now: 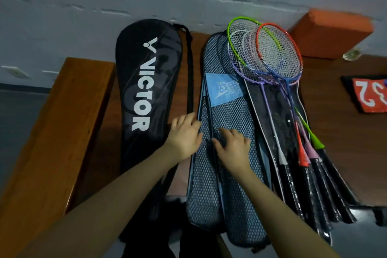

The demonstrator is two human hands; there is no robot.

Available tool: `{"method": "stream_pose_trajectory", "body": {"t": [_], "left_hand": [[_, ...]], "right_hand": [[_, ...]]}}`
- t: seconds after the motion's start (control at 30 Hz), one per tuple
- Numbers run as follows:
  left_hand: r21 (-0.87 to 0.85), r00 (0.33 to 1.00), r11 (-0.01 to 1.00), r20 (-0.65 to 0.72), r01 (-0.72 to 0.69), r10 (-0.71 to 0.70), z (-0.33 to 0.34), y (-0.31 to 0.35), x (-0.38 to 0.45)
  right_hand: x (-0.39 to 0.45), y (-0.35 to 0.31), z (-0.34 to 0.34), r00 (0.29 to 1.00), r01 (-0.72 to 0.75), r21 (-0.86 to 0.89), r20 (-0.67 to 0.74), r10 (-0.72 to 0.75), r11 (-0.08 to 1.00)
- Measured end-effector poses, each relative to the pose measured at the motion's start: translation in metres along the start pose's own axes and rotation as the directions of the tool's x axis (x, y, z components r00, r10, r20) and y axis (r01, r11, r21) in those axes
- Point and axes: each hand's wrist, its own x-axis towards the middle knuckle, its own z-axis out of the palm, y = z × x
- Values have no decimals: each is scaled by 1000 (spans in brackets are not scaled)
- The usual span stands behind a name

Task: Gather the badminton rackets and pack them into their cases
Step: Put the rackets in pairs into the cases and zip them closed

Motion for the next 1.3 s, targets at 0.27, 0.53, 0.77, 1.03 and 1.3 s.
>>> {"method": "stream_pose_trajectory", "body": {"t": [0.27,0.53,0.77,1.03,1.3], "left_hand": [[-50,988,993,-107,109,-114,30,15,48],[29,985,996,-154,86,-81,30,18,75],[-520,965,850,-175,79,-197,-4,37,79],[-686,952,728,-221,4,-213,-46,48,79],[-738,932,668,-172,92,-319,-50,29,83]], "right_hand": [[22,18,11,991,134,25,22,-135,991],[25,14,8,1000,14,279,-13,-11,960],[13,4,-31,967,139,455,-254,-22,879],[4,-9,-62,927,293,477,-355,-123,828],[-5,-11,-56,931,351,467,-264,-251,812]]}}
